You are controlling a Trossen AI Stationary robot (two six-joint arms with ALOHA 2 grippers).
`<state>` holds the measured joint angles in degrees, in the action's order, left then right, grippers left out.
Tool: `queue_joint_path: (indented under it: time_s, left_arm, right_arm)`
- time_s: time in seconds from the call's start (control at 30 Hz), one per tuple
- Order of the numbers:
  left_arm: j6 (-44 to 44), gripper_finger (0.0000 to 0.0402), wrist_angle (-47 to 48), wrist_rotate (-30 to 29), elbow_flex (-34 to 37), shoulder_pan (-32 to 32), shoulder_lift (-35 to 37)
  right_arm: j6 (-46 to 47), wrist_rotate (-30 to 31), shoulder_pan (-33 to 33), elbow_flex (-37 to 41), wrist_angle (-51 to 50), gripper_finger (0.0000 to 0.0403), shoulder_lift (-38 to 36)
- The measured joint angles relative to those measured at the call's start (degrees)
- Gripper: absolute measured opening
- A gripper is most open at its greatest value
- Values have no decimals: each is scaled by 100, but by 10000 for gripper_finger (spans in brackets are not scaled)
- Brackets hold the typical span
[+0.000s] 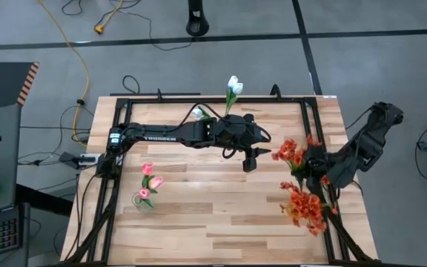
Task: Sort flowers into vase by color
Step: Put the orange flower bouquet into the yellow vase
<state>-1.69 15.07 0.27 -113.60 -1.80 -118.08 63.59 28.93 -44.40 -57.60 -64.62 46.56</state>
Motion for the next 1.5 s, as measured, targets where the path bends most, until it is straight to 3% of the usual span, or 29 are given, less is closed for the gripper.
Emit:
queue_joint_path:
  time_s: [0.33,0.53,0.93,1.5]
  left_arm:
    - [0,143,-3,0,0,0,0]
    - [0,143,-3,0,0,0,0]
    - [-85,143,-3,-11,0,0,0]
    - [-85,143,-2,-27,0,0,0]
  right_arm:
    - [-26,4,-143,0,-9,48,31]
    - [-413,717,-143,0,13,48,33]
    - [-788,1297,-140,2,15,48,38]
    - [-216,1324,-679,291,33,49,336]
